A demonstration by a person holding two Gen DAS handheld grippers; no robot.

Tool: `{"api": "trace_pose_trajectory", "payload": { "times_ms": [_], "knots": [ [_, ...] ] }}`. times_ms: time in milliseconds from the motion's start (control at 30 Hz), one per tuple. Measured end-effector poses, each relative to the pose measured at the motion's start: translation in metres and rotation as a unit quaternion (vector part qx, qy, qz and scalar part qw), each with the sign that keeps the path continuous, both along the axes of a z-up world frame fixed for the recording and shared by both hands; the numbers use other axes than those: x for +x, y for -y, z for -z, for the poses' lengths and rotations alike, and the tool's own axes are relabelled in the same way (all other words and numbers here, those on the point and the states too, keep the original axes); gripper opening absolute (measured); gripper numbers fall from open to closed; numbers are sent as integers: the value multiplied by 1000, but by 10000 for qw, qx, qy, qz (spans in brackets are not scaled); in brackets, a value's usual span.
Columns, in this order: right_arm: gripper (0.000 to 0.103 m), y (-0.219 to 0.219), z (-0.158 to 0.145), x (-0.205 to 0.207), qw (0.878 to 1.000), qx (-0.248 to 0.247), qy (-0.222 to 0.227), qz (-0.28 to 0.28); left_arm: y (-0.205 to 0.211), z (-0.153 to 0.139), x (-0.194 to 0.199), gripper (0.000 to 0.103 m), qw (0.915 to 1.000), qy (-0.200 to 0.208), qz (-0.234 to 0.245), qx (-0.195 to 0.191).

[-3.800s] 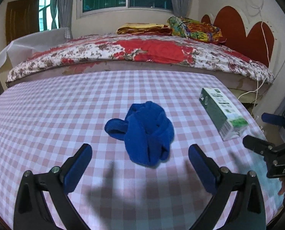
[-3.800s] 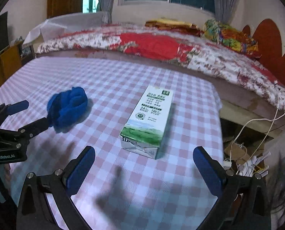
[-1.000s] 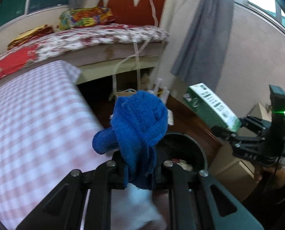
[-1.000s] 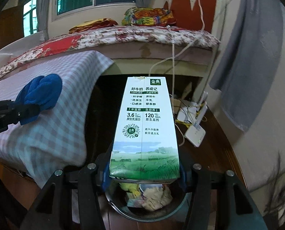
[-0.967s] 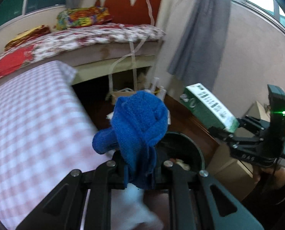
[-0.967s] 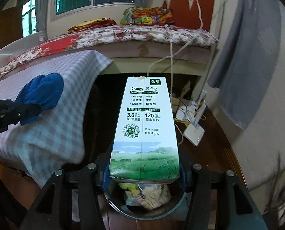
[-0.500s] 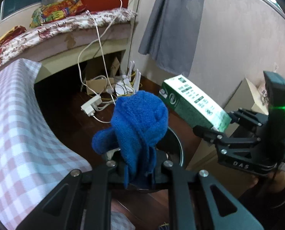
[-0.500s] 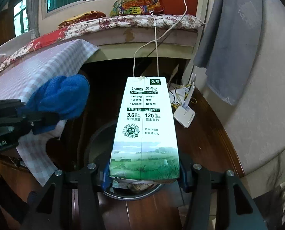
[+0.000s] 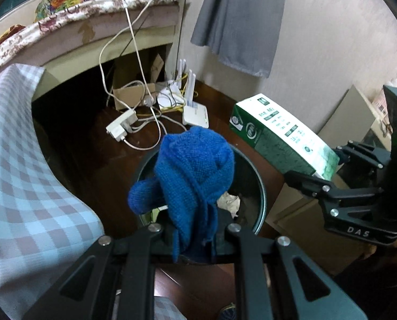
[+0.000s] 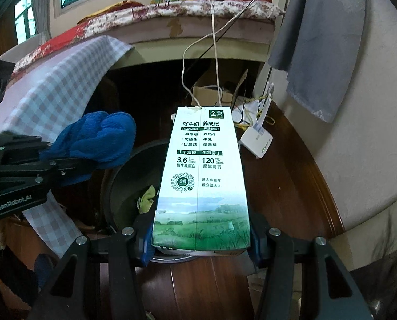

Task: Collect trash
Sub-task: 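Carry blue cloth and milk carton over the bin and open both tools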

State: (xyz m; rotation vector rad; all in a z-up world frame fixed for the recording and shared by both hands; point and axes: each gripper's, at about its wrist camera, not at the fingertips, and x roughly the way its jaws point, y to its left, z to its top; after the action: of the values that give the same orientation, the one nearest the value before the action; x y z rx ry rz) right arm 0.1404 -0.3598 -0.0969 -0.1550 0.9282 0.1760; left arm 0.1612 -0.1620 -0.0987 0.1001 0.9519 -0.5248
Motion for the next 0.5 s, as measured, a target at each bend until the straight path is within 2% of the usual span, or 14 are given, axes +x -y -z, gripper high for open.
{"api": "trace_pose_trajectory", "payload": {
  "times_ms": [233, 367, 400, 433, 467, 500],
  "knots": [
    [56, -4, 19, 11, 9994, -176, -224, -192, 6, 11, 9, 18, 9999, -55, 69, 85],
    [57, -11, 31, 21, 9979, -295, -319, -484, 8, 16, 13, 20, 9999, -60, 75, 47],
    [58, -14, 36, 24, 9971, -300, -365, -605, 7, 18, 15, 26, 10000, -42, 54, 29],
    [58, -15, 43, 27, 9963, -336, -399, -687, 6, 20, 15, 48, 10000, -22, 35, 28],
    [73, -15, 53, 31, 9956, -487, -460, -649, 5, 24, 16, 66, 9999, 14, -67, 103],
    [103, -13, 61, 34, 9951, -675, -495, -522, 4, 26, 17, 97, 9996, 64, -188, 182]
  ]
}}
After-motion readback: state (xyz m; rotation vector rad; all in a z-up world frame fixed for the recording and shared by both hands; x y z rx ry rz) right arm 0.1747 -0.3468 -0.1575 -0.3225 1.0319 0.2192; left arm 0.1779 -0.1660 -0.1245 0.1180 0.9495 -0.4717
